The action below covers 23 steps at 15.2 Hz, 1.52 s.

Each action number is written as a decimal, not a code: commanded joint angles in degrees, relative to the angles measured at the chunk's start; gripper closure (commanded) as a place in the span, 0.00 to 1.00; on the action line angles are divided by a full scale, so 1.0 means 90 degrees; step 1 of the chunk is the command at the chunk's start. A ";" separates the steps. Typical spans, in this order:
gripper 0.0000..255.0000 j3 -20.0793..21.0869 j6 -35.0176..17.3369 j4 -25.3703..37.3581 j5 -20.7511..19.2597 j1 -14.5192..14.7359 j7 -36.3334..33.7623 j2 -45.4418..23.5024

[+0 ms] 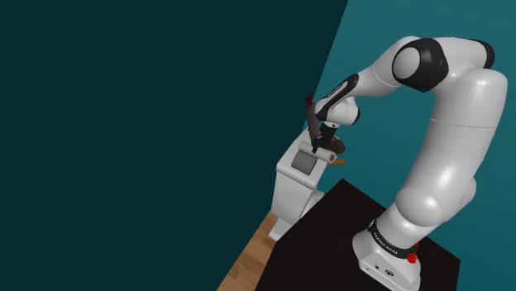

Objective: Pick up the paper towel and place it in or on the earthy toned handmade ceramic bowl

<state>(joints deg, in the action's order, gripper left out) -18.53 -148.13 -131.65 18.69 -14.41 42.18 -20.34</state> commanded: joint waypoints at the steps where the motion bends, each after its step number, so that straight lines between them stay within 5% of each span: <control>1: 1.00 -0.0075 0.0135 -0.0014 -0.0121 0.0053 -0.0092 0.0159; 13: 1.00 -0.0396 0.0984 0.0005 -0.0826 0.0269 -0.0624 0.1080; 23: 1.00 -0.0606 0.1886 0.2005 -0.0293 -0.0870 0.0844 -0.0267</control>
<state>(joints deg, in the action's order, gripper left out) -23.92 -132.10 -115.57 15.65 -21.22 48.66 -21.52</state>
